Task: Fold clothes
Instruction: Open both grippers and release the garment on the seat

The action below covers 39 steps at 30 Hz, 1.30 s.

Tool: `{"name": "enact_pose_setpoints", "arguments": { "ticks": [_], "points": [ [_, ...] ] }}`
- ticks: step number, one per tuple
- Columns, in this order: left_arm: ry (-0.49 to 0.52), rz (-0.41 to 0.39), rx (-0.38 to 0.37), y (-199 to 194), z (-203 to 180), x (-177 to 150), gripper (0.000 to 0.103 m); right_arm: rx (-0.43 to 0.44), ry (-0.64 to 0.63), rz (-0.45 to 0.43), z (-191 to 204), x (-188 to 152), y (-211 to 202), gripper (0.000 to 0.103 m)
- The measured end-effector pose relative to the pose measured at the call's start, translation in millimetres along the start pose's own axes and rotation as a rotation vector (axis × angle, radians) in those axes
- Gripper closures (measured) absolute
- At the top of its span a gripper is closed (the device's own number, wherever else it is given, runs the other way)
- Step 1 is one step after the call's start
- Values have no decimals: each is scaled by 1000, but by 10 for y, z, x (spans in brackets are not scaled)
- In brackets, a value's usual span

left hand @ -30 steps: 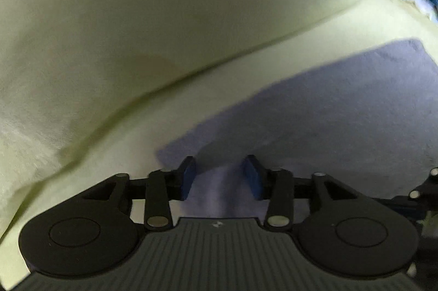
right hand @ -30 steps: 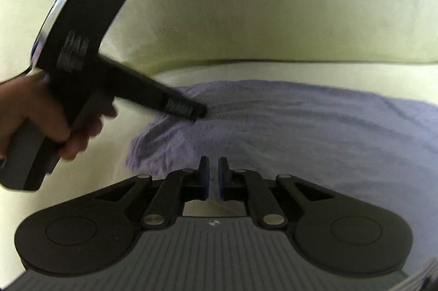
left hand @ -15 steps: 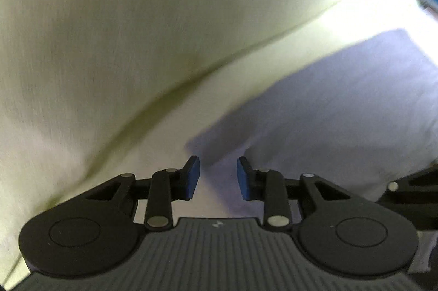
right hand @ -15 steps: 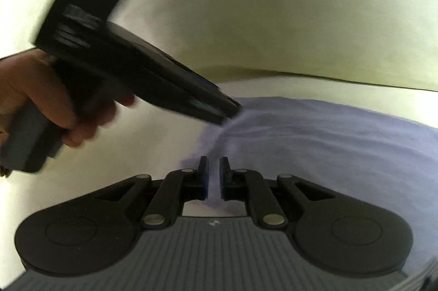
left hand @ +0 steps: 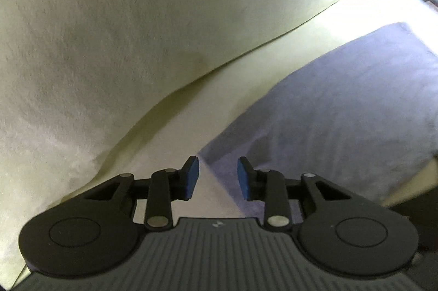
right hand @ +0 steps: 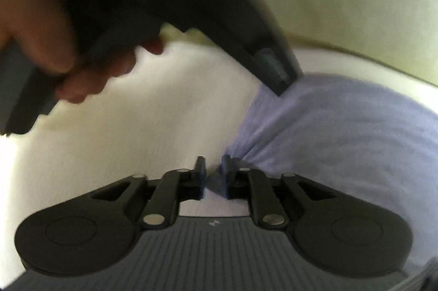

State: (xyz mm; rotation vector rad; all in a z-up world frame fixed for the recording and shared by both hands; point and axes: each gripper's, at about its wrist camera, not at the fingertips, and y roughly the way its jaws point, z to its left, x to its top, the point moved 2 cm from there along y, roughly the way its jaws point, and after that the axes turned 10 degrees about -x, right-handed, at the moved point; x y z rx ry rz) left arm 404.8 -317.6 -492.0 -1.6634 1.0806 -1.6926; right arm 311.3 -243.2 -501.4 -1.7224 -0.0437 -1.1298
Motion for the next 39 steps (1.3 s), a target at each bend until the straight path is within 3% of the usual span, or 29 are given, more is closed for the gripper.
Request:
{"name": "enact_pose_setpoints", "arguments": {
  "ticks": [2, 4, 5, 7, 10, 14, 17, 23, 26, 28, 31, 33, 39],
  "points": [
    [-11, -7, -19, -33, -84, -9, 66, 19, 0, -44, 6, -32, -183, 90],
    [17, 82, 17, 133, -213, -53, 65, 9, 17, -7, -23, -126, -233, 83],
    [23, 133, 50, 223, -264, -72, 65, 1, 23, 63, -52, -236, -173, 84],
    [8, 149, 97, 246, -320, -56, 64, 16, 32, 66, -129, -305, -267, 84],
    [-94, 140, 171, 113, -485, 58, 61, 20, 40, 22, -261, -297, -557, 75],
    [-270, 181, 280, -100, -871, 153, 58, -60, 106, 13, -684, -434, -1140, 69],
    [-381, 199, 306, -105, -930, 255, 57, -127, 169, 45, -1104, -596, -1572, 61],
    [-618, 181, 329, -575, -1622, 299, 51, -202, 218, 73, -1892, -810, -2288, 50],
    [-684, 176, 341, -725, -1927, 156, 37, -196, 200, 88, -2107, -931, -2602, 45],
    [-742, 167, 356, -862, -2138, 9, 34, -192, 189, 95, -2208, -982, -2707, 40],
    [-774, 176, 383, -866, -2397, -217, 34, -199, 194, 83, -2233, -996, -2762, 28],
    [-768, 163, 397, -848, -2439, -337, 31, -204, 230, 68, -2265, -1017, -2686, 26],
    [-668, 24, 473, -1122, -2700, -647, 31, -202, 241, -30, -2157, -1281, -2438, 22]
  ]
}}
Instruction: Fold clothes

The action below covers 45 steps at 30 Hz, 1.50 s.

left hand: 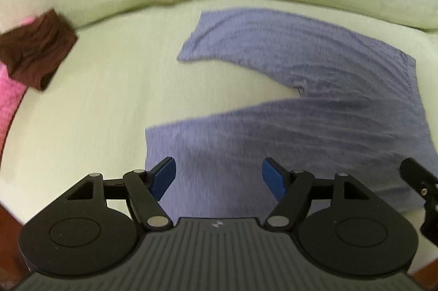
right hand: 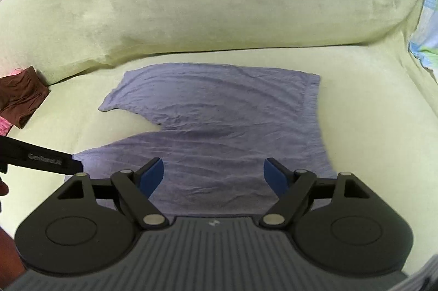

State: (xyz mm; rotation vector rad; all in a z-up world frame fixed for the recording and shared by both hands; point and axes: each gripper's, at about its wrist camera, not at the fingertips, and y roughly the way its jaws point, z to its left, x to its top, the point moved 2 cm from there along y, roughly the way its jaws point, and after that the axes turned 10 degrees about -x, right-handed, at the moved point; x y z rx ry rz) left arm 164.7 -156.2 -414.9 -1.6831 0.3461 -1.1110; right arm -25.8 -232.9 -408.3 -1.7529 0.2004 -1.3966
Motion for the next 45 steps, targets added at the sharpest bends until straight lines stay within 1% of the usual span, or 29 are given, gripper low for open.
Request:
{"name": "enact_pose_setpoints", "arguments": {
  "ticks": [3, 5, 7, 8, 10, 11, 12, 13, 14, 16, 17, 19, 20, 22, 24, 26, 27, 29, 33, 42, 45],
  "points": [
    [16, -66, 22, 40, 30, -52, 31, -3, 18, -37, 53, -117, 106, 20],
    [22, -104, 36, -4, 18, -98, 31, 10, 39, -60, 52, -186, 122, 15],
    [29, -168, 51, -115, -5, -190, 30, 19, 54, -76, 31, -232, 86, 15],
    [28, -196, 60, -229, -25, -269, 28, 23, 62, -99, 19, -266, 16, 13],
    [31, -233, 79, -455, -56, -411, 26, 30, 57, -129, 20, -309, -138, 12],
    [31, -238, 93, -558, -75, -478, 24, 27, 48, -149, 26, -341, -308, 9],
    [24, -223, 111, -675, -106, -561, 24, 16, 44, -154, 32, -376, -496, 7],
    [22, -208, 114, -846, -150, -676, 24, 14, 44, -146, 48, -388, -579, 2],
    [24, -207, 103, -1000, -175, -776, 24, 27, 35, -123, 52, -418, -813, 2],
    [16, -237, 102, -1231, -196, -932, 24, 55, 5, -134, 86, -453, -1035, 2],
    [-2, -258, 108, -1372, -197, -1051, 24, 45, -9, -160, 82, -498, -1216, 2],
    [-19, -266, 105, -1480, -206, -1175, 24, 28, -14, -199, 80, -582, -1479, 2],
    [-19, -263, 89, -1546, -230, -1271, 24, 18, -1, -213, 50, -659, -1637, 2],
    [11, -259, 54, -1669, -319, -1460, 24, 10, -1, -213, -7, -762, -1807, 2],
    [52, -272, 52, -1759, -422, -1570, 24, -31, -8, -238, -95, -895, -1990, 2],
    [72, -278, 45, -1818, -485, -1627, 24, -71, -5, -245, -172, -972, -2094, 2],
    [84, -281, 29, -1862, -525, -1667, 24, -86, -1, -243, -215, -1008, -2146, 2],
    [105, -288, 9, -1947, -597, -1734, 24, -95, 2, -246, -269, -1047, -2229, 2],
    [120, -299, 8, -2059, -658, -1824, 24, -113, 10, -266, -346, -1089, -2399, 2],
    [39, -339, 5, -2337, -485, -1960, 24, -92, -16, -261, -326, -1102, -2495, 2],
    [40, -352, -1, -2394, -485, -1990, 24, -94, -14, -249, -320, -1119, -2496, 2]
  ]
}}
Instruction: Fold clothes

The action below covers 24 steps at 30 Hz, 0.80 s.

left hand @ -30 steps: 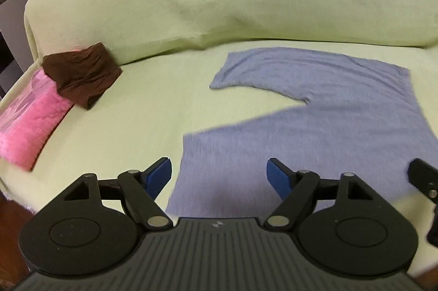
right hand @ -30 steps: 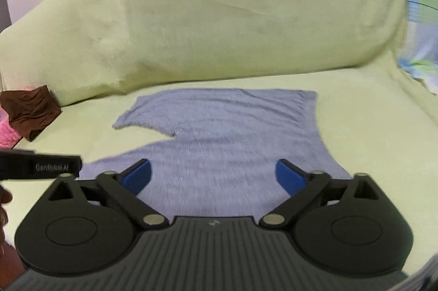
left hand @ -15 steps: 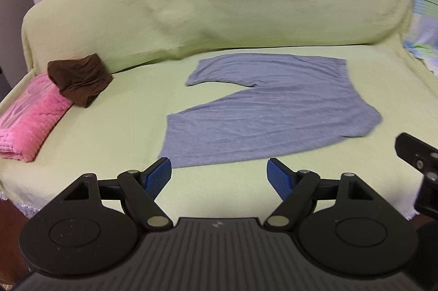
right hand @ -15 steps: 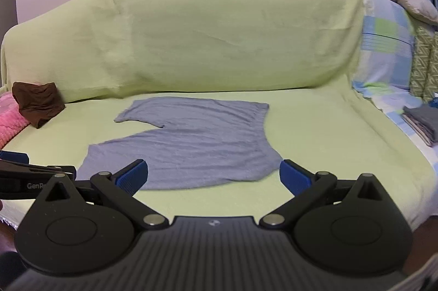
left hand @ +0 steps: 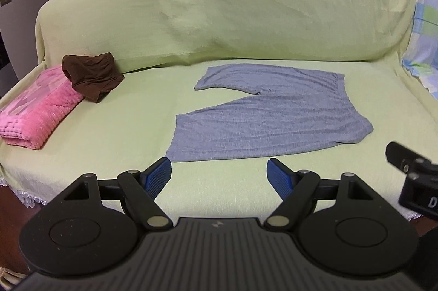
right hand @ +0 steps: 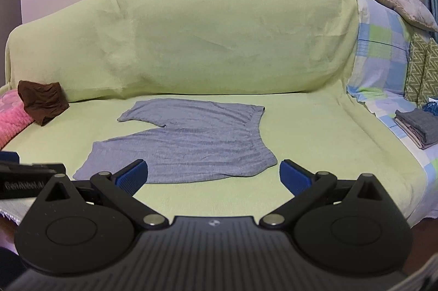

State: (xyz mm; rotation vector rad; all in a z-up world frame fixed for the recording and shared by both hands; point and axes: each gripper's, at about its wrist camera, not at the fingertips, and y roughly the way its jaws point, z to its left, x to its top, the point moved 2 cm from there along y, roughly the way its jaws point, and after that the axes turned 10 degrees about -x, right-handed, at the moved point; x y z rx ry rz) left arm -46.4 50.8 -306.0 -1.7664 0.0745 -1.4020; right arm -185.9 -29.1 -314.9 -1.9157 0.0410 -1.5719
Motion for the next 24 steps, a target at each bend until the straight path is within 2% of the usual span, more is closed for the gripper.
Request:
{"name": "enact_pose_setpoints", "arguments": {
  "ticks": [12, 24],
  "points": [
    [-5, -32, -27, -198, -5, -53, 24, -32, 14, 62, 24, -56, -45, 2],
    [-54, -29, -2, -256, 197, -135, 24, 19, 35, 86, 210, -83, -112, 2]
  ]
}}
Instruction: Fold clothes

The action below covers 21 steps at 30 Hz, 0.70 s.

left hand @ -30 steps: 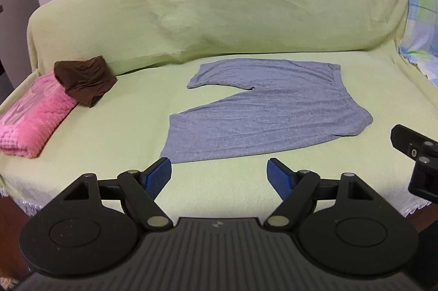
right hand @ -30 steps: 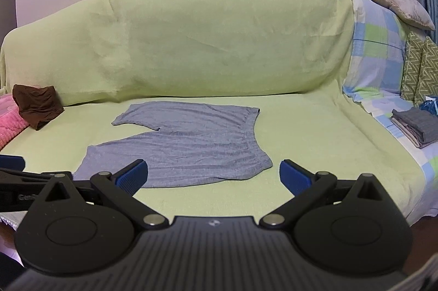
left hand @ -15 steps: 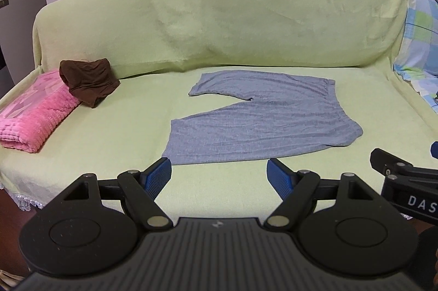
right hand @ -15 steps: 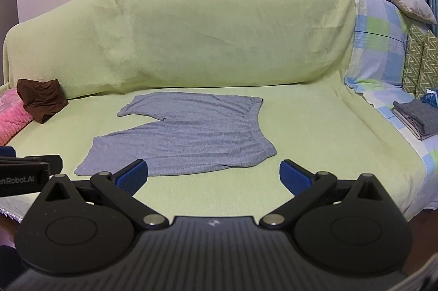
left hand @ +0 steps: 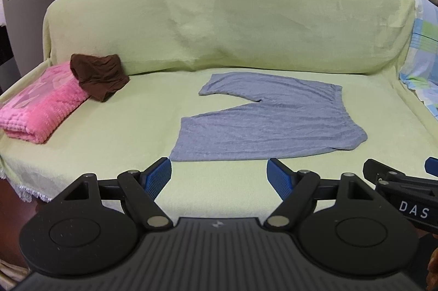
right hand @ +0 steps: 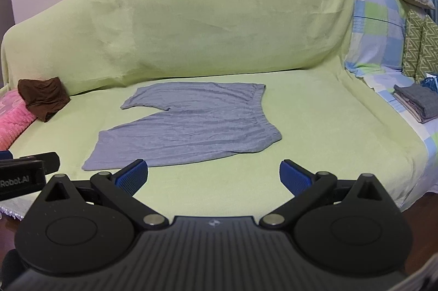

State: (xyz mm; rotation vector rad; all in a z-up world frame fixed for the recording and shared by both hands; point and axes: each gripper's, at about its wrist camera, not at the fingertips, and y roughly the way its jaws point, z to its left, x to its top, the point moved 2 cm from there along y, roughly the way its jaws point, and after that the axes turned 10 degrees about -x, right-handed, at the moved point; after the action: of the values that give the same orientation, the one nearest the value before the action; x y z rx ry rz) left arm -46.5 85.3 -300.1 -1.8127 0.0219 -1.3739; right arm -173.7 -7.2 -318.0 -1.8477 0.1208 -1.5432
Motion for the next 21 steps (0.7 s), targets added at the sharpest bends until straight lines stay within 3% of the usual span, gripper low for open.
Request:
{"name": "enact_pose_setpoints", "arguments": {
  "ticks": [21],
  "points": [
    [-15, 19, -4, 152, 178, -56, 24, 17, -48, -19, 212, -41, 74, 1]
  ]
}}
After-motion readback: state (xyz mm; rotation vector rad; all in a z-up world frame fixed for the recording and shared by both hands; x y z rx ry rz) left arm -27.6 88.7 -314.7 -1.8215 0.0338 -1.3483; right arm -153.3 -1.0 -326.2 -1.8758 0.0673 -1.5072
